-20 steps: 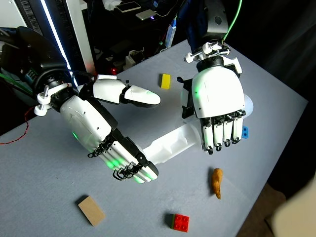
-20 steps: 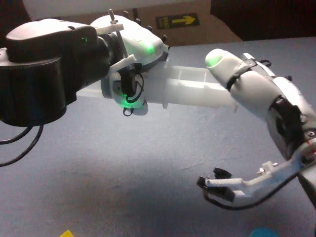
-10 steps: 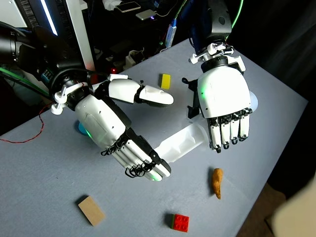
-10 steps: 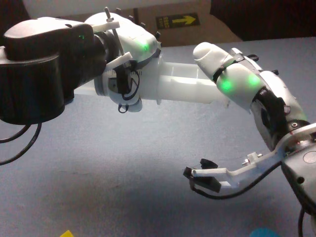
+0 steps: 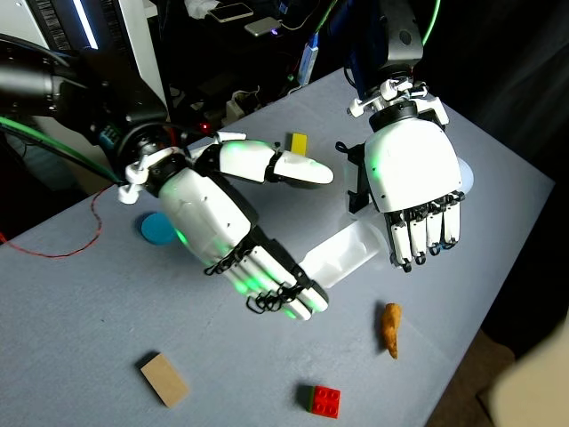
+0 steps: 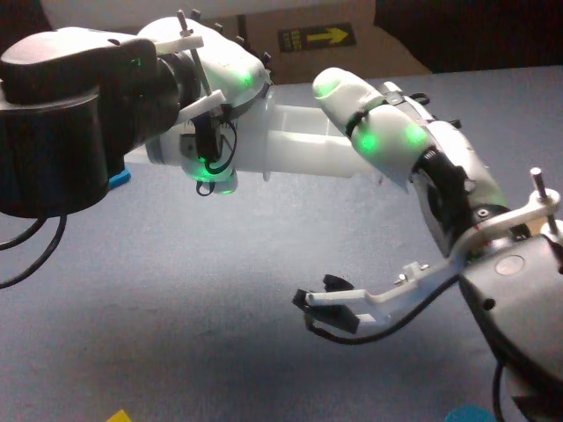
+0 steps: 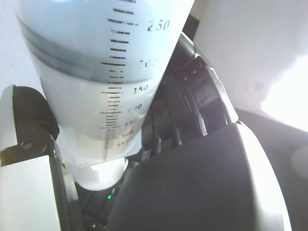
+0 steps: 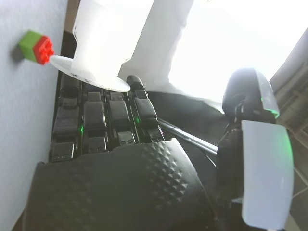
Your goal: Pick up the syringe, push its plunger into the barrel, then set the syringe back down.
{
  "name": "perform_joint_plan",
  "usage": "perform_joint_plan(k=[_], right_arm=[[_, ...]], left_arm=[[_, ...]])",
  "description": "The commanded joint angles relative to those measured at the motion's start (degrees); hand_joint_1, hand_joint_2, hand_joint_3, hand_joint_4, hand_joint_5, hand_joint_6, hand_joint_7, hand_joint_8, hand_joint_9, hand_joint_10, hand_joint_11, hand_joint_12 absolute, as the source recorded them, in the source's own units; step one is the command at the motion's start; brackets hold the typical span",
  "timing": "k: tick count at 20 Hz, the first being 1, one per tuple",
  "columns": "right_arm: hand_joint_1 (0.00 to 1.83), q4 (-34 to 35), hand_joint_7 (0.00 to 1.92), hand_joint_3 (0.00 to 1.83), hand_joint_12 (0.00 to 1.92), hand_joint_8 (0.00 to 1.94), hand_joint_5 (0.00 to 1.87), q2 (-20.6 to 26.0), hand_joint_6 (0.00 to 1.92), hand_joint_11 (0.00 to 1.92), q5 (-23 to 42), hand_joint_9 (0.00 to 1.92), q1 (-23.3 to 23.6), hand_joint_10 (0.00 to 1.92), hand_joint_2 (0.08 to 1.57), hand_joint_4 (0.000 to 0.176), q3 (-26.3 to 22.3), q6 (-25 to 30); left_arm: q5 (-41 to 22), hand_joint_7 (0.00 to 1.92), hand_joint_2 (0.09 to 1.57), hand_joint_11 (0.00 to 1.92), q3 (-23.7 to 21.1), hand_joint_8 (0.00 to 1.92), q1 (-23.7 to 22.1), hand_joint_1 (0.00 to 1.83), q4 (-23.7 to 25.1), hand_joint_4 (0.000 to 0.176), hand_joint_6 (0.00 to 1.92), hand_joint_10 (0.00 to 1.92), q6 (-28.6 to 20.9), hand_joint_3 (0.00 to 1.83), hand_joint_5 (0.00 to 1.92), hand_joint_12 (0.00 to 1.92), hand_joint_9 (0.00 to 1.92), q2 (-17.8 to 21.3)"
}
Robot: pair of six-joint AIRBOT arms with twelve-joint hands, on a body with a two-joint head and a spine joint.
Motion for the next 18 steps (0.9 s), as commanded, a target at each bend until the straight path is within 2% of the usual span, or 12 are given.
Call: perform_joint_plan(k=[1,6,8,12,14,17,18], right_arm=[[0.26,-8.17,0.05,0.0,0.32,0.0,0.08,-1.19,0.0,0.0,-4.54,0.04,1.29,0.0,0.98,0.0,-0.42,0.17],[0.25,-8.18,0.06,0.0,0.32,0.0,0.07,-3.65,0.0,0.0,-7.87,0.06,2.76,0.0,0.98,0.0,1.35,0.16],[0.24,-8.18,0.07,0.0,0.36,0.0,0.08,-4.24,0.0,0.0,-8.52,0.06,2.78,0.0,0.98,0.0,1.78,0.17],[0.24,-8.18,0.06,0.0,0.31,0.0,0.08,-5.85,0.0,0.0,-10.39,0.06,3.28,0.0,0.98,0.0,3.21,0.71],[0.24,-8.18,0.08,0.0,0.35,0.0,0.09,-6.89,0.01,0.0,-11.02,0.07,3.64,0.0,0.98,0.0,4.11,0.87],[0.25,-8.18,0.08,0.0,0.39,0.0,0.09,-8.11,0.0,0.0,-11.75,0.07,4.06,0.0,0.97,0.0,5.1,1.33],[0.25,-8.18,0.08,0.0,0.4,0.0,0.1,-8.47,0.0,0.0,-12.04,0.07,4.18,0.0,0.98,0.0,5.43,1.55]], left_arm=[[4.1,0.77,1.2,0.59,-0.21,1.33,-1.8,1.35,3.03,0.0,1.08,1.52,-0.87,0.0,0.82,1.54,0.76,-0.78],[4.1,0.8,1.19,0.59,-0.09,1.27,-1.86,1.36,3.03,0.0,1.08,1.49,-0.87,0.0,0.83,1.54,0.77,-1.02],[4.07,0.79,1.19,0.58,-0.08,1.3,-1.94,1.36,3.03,0.0,1.07,1.51,-0.87,0.0,0.82,1.55,0.76,-1.04],[4.08,0.78,1.19,0.6,-0.01,1.3,-2.11,1.35,3.03,0.0,1.1,1.51,-0.87,0.0,0.82,1.54,0.76,-1.05],[4.23,0.84,1.17,0.61,0.16,1.24,-2.32,1.36,3.03,0.0,0.97,1.49,-0.87,0.0,0.88,1.57,0.81,-1.05],[4.24,0.77,1.2,0.6,0.42,1.32,-2.65,1.35,3.03,0.0,1.09,1.51,-0.88,0.0,0.82,1.55,0.76,-1.06],[4.32,0.8,1.19,0.61,0.46,1.28,-2.65,1.35,3.03,0.0,1.03,1.5,-0.88,0.0,0.85,1.55,0.8,-1.06]])
